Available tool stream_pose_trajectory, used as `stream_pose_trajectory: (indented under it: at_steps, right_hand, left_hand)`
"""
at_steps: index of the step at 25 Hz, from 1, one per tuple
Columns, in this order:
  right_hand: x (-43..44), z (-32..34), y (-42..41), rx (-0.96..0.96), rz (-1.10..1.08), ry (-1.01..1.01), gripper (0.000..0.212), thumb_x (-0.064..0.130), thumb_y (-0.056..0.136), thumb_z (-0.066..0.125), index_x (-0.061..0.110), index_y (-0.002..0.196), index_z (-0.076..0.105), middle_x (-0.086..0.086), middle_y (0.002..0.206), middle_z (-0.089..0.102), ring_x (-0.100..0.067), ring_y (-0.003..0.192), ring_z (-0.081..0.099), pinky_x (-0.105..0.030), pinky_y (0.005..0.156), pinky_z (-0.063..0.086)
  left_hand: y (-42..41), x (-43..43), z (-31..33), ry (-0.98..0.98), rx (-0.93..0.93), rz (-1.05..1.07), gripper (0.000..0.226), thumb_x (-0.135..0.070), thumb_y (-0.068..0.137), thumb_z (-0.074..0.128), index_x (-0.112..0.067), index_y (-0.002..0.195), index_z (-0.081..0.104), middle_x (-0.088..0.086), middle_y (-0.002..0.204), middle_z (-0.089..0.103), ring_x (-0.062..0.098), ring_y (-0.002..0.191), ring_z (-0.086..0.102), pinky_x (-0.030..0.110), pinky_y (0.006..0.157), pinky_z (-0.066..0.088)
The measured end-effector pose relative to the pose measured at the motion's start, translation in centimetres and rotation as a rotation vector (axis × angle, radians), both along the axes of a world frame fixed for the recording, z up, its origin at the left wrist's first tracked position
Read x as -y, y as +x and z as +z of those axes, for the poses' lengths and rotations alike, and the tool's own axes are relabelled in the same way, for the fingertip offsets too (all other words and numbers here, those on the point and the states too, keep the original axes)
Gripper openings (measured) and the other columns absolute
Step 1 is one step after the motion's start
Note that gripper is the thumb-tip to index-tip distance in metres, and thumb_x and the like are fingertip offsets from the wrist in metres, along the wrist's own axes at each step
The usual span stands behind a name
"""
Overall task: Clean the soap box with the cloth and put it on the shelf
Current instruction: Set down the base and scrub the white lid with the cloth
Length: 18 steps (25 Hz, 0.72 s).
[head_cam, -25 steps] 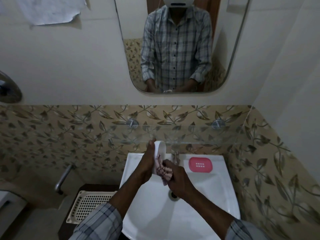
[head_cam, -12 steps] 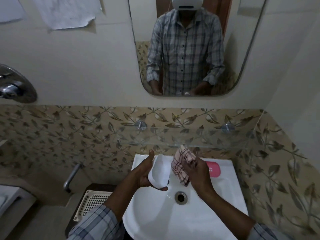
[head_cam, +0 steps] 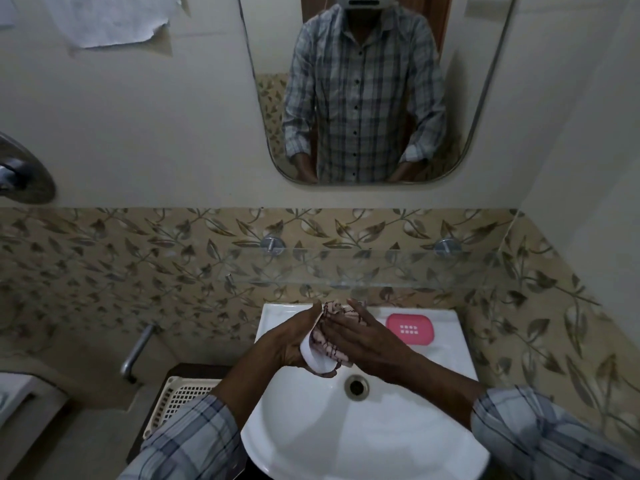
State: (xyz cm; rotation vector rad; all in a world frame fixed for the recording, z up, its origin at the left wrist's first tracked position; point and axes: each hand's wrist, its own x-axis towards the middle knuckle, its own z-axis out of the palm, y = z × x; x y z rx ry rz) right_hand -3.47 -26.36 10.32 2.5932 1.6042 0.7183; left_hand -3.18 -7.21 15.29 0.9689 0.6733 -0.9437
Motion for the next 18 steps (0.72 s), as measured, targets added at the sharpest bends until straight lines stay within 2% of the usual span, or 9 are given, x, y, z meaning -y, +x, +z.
stream_pose_trajectory:
  at_steps: [2, 5, 8, 10, 13, 14, 15, 17, 18]
  right_hand:
    - [-1.1, -0.5, -0.8, -0.034, -0.046, 0.087, 0.038, 0.006, 0.088, 0.048, 0.006, 0.120, 0.067, -0.010, 0.123, 0.069, -0.028, 0.126, 0.058, -0.057, 0.118, 0.029]
    - [-0.7, 0.5, -1.3, -0.234, -0.045, 0.117, 0.024, 0.000, 0.076, 0.060, 0.014, 0.094, 0.070, -0.003, 0.092, 0.068, -0.024, 0.103, 0.065, -0.052, 0.120, 0.026]
    - [-0.7, 1.4, -1.6, -0.534, -0.208, 0.121, 0.028, -0.001, 0.075, 0.057, 0.016, 0.093, 0.071, -0.005, 0.092, 0.071, -0.022, 0.097, 0.064, -0.044, 0.120, 0.025]
    - [-1.7, 2.0, -2.4, -0.772, -0.256, 0.234, 0.024, -0.003, 0.073, 0.057, 0.015, 0.084, 0.070, -0.007, 0.084, 0.073, -0.024, 0.085, 0.064, -0.036, 0.111, 0.037]
    - [-2.3, 2.3, -3.6, -1.259, -0.382, 0.663, 0.019, -0.005, 0.069, 0.054, 0.012, 0.061, 0.058, -0.008, 0.061, 0.058, -0.019, 0.059, 0.056, -0.035, 0.067, 0.051]
    - [-2.3, 2.3, -3.7, -1.413, -0.446, 0.815, 0.014, -0.004, 0.068, 0.052, 0.007, 0.062, 0.058, -0.012, 0.062, 0.058, -0.022, 0.059, 0.058, -0.037, 0.062, 0.050]
    - [-2.3, 2.3, -3.8, -1.566, -0.489, 0.964, 0.009, -0.004, 0.068, 0.051, 0.000, 0.066, 0.058, -0.017, 0.065, 0.059, -0.026, 0.061, 0.060, -0.039, 0.063, 0.052]
    - [-2.3, 2.7, -4.0, -1.833, -0.498, 1.234, 0.011, -0.007, 0.071, 0.047, -0.008, 0.074, 0.058, -0.023, 0.068, 0.062, -0.034, 0.061, 0.064, -0.041, 0.063, 0.055]
    - [-2.3, 3.1, -3.9, -1.921, -0.477, 1.334, 0.014, -0.010, 0.073, 0.045, -0.008, 0.076, 0.059, -0.024, 0.067, 0.063, -0.035, 0.058, 0.065, -0.040, 0.060, 0.057]
  left_hand:
    - [0.0, 0.4, 0.3, -0.003, 0.044, 0.024, 0.057, -0.056, 0.098, 0.044, -0.005, 0.100, 0.068, 0.017, 0.099, 0.064, 0.029, 0.091, 0.057, 0.041, 0.084, 0.044]
    - [-0.4, 0.8, 0.2, 0.043, 0.091, -0.083, 0.056, -0.057, 0.100, 0.033, -0.010, 0.118, 0.056, 0.017, 0.101, 0.059, 0.031, 0.086, 0.055, 0.042, 0.077, 0.043]
    - [-0.6, 2.0, -1.1, 0.128, 0.154, -0.033, 0.062, -0.056, 0.101, 0.034, -0.004, 0.128, 0.054, 0.018, 0.100, 0.062, 0.032, 0.083, 0.058, 0.044, 0.078, 0.046]
    - [-0.2, 2.9, -1.9, 0.212, 0.191, 0.132, 0.064, -0.054, 0.101, 0.037, -0.003, 0.139, 0.048, 0.020, 0.107, 0.062, 0.033, 0.088, 0.061, 0.046, 0.087, 0.048]
    - [-0.6, 3.4, -2.8, 0.380, 0.317, 0.211, 0.065, -0.060, 0.100, 0.031, -0.013, 0.143, 0.047, 0.015, 0.120, 0.064, 0.024, 0.081, 0.064, 0.036, 0.071, 0.054]
    - [-1.0, 3.6, -3.0, 0.429, 0.386, 0.194, 0.068, -0.064, 0.099, 0.026, -0.017, 0.142, 0.049, 0.009, 0.122, 0.066, 0.018, 0.084, 0.066, 0.032, 0.068, 0.055]
    - [-1.5, 3.7, -3.4, 0.481, 0.476, 0.183, 0.070, -0.067, 0.097, 0.022, -0.021, 0.142, 0.050, 0.003, 0.125, 0.066, 0.014, 0.096, 0.068, 0.032, 0.078, 0.057]
    - [-2.7, 4.0, -4.6, 0.550, 0.707, 0.225, 0.069, -0.069, 0.096, 0.018, -0.029, 0.144, 0.049, -0.002, 0.141, 0.058, 0.014, 0.127, 0.056, 0.037, 0.109, 0.044]
    - [-3.3, 4.0, -5.1, 0.565, 0.828, 0.257, 0.064, -0.068, 0.097, 0.018, -0.033, 0.141, 0.050, -0.006, 0.140, 0.059, 0.015, 0.130, 0.054, 0.037, 0.112, 0.042]
